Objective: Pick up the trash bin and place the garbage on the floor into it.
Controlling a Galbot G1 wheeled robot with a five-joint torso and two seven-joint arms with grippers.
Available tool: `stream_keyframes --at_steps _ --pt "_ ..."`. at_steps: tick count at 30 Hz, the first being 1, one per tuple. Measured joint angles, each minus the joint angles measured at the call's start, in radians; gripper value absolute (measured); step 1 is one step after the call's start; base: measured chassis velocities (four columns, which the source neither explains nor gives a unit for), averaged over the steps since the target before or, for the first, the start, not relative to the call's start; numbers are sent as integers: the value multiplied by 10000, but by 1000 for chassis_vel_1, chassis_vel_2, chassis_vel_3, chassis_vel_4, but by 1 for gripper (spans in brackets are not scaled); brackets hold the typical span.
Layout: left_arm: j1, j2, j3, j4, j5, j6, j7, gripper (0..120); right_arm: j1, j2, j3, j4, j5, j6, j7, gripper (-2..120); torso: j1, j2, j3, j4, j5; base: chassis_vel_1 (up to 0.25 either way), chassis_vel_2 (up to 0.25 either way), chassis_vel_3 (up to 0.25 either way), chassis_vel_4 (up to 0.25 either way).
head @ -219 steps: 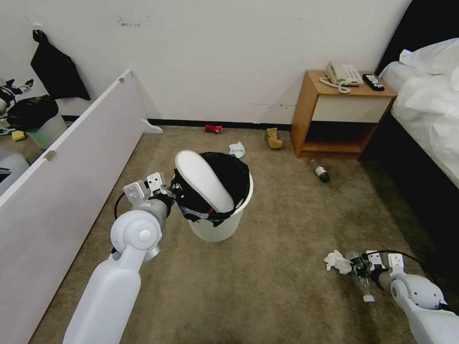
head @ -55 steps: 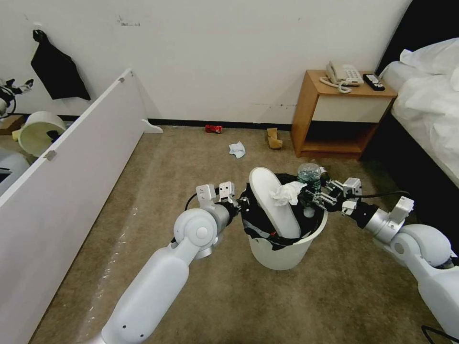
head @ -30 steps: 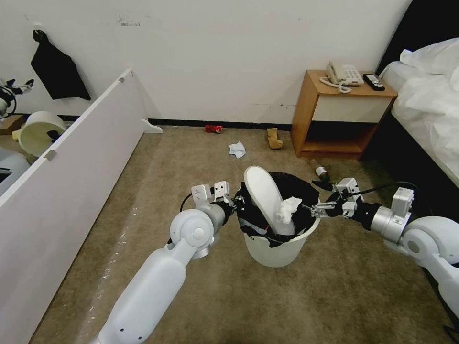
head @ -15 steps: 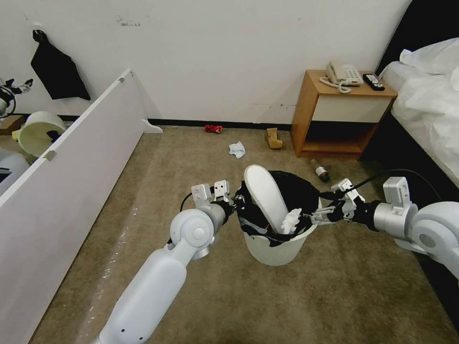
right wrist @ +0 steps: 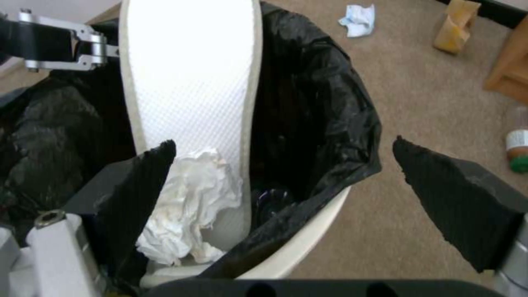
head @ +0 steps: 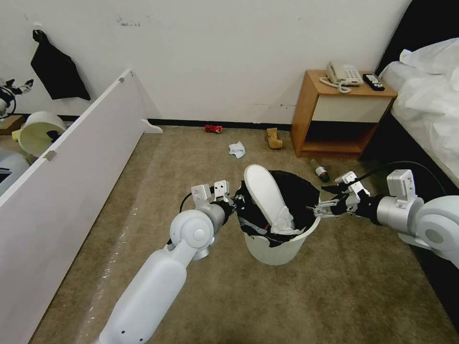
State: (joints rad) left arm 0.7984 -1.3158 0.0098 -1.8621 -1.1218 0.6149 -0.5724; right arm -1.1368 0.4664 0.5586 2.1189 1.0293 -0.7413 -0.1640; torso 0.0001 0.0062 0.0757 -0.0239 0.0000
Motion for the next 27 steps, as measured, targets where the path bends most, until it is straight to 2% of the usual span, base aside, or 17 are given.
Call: stream_keyframes --at_steps 8,13,15,18,19,20,23,24,27 --pt "85 -80 34 -76 233 -34 79 4 -17 -510 69 156 499 28 337 100 0 0 0 0 -1 0 0 0 0" --pt "185 -72 -38 -102 264 -46 81 4 84 -202 348 179 362 186 -27 100 0 0 0 0 0 0 0 0 0" --pt "233 37 -113 -177 264 -55 75 4 117 75 510 161 54 896 -126 100 0 0 0 0 0 0 0 0 0" --pt "262 98 -227 -226 264 -55 74 4 158 259 632 130 -153 1265 -199 100 0 0 0 0 -1 0 0 0 0" --pt "286 140 -411 -273 295 -55 80 4 214 488 775 89 -399 1785 -224 100 0 0 0 0 -1 0 0 0 0" --pt "286 140 -411 -273 295 -55 80 4 214 488 775 89 -399 1785 -224 100 0 0 0 0 -1 0 0 0 0" --pt "291 296 -948 -369 714 -98 279 4 276 1049 1071 -43 -1146 2987 56 100 0 0 0 0 -1 0 0 0 0" --pt "291 296 -948 -369 714 -98 279 4 276 1049 1071 -43 -1146 2987 56 100 0 0 0 0 -1 0 0 0 0" --pt "230 430 -1258 -408 1005 -159 412 4 256 1272 1127 -147 -1544 3750 423 100 0 0 1 1 -1 0 0 0 0"
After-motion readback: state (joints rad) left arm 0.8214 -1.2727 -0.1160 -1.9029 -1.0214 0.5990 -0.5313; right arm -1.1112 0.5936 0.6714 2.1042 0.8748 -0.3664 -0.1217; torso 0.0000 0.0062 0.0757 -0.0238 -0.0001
